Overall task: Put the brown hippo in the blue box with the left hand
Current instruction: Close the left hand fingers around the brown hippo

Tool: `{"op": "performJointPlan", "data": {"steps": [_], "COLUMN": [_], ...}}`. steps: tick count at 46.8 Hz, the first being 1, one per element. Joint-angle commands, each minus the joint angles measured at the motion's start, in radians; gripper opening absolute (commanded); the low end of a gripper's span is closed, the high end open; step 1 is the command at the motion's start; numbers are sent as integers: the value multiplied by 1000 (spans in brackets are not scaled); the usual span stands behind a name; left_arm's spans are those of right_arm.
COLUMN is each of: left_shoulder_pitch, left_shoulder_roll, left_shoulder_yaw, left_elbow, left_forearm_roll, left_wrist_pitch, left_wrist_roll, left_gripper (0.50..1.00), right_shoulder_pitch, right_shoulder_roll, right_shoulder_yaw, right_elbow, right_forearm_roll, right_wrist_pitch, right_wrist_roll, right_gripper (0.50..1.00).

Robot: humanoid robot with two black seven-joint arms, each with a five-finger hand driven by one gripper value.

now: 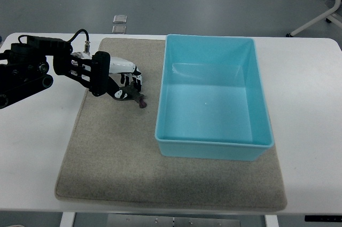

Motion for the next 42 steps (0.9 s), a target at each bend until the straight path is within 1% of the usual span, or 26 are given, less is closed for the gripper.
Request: {"op": "performJointPlan", "data": {"steps": [1,32,42], "left_shoulder_pitch": [0,-14,-42], "left_shoulder_roll": [0,8,21], "left_shoulder_yaw": [1,-15,-50], "left_elbow": [0,-2,0], "left_forearm_roll": [0,-16,-25], "left_wrist_pitch": [0,0,4], "left_wrist_roll": [2,0,0], "left_gripper": [500,500,500], "right_shoulder_pitch": [0,0,0], "right_shoulder_roll": [0,0,0], "right_shoulder_yaw": [0,0,0], "right_elbow": [0,0,0], "right_forearm_roll": [0,-1,0], "right_wrist_pitch": [0,0,0], "right_wrist_roll": [0,0,0], "right_gripper": [936,936,936]}}
